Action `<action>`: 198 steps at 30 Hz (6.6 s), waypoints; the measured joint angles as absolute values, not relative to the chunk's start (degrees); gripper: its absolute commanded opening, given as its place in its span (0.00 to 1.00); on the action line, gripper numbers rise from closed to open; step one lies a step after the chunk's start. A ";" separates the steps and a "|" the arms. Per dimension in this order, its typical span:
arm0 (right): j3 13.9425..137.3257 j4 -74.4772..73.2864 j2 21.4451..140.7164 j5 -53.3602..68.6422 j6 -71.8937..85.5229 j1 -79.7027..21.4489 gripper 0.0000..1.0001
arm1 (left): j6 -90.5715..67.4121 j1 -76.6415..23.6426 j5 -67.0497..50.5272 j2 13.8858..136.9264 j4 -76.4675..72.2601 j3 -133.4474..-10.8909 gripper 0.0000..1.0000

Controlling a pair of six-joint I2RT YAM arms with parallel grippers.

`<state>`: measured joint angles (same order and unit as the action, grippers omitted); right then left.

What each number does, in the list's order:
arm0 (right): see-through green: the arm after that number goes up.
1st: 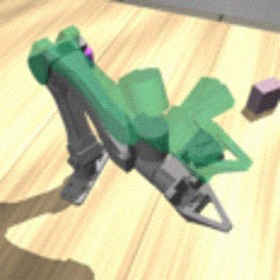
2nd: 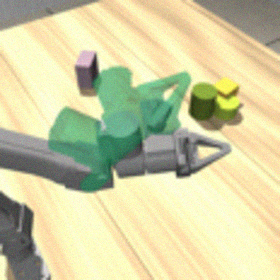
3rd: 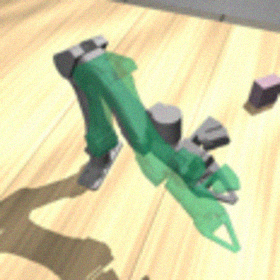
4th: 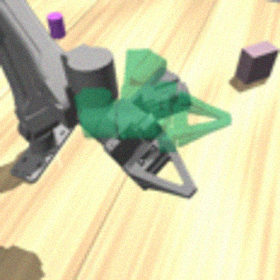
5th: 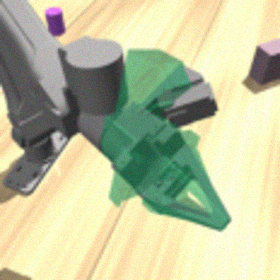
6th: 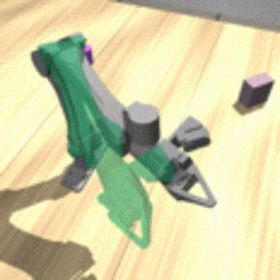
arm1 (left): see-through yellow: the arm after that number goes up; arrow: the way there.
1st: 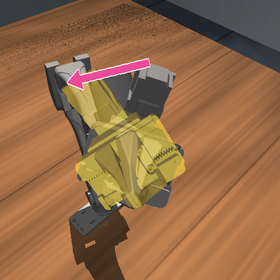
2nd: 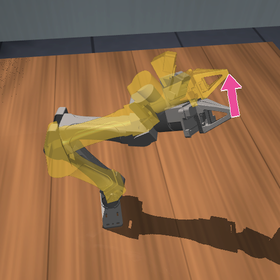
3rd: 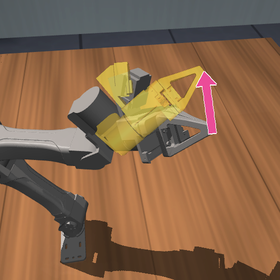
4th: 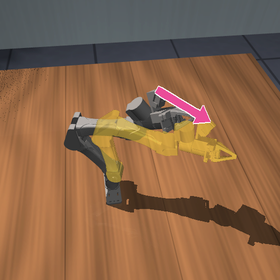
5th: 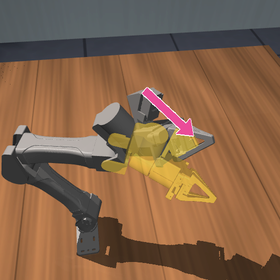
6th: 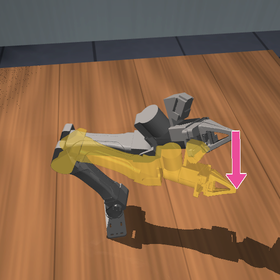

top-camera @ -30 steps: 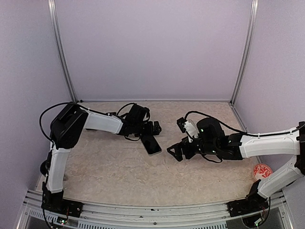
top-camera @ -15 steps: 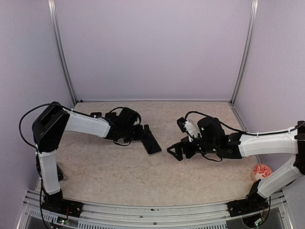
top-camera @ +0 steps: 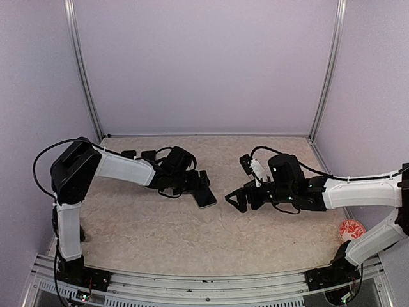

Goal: Put the phone into the phone case
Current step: Move the phone to the corner of the board, then adjust the phone at the center of the board, then pick up the phone at the center of the board.

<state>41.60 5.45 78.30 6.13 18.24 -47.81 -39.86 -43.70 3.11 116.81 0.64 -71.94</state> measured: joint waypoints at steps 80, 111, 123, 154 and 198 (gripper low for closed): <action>45.63 -2.02 92.75 27.33 8.36 -48.16 1.00 | -41.95 -47.22 4.47 102.59 -8.88 -59.37 0.99; 53.71 -0.34 104.20 21.63 7.42 -50.52 1.00 | -42.52 -46.81 2.57 102.48 -11.66 -56.60 0.99; 59.35 0.91 108.97 14.70 4.99 -50.52 1.00 | -43.53 -46.50 3.05 99.57 -13.80 -53.76 0.99; 55.72 3.33 100.42 15.35 -16.40 -38.30 1.00 | -44.56 -46.61 1.87 97.21 -17.67 -50.70 0.99; 68.29 -10.72 114.37 20.99 -25.89 -32.47 0.86 | -44.62 -47.03 0.16 99.09 -18.44 -50.81 0.99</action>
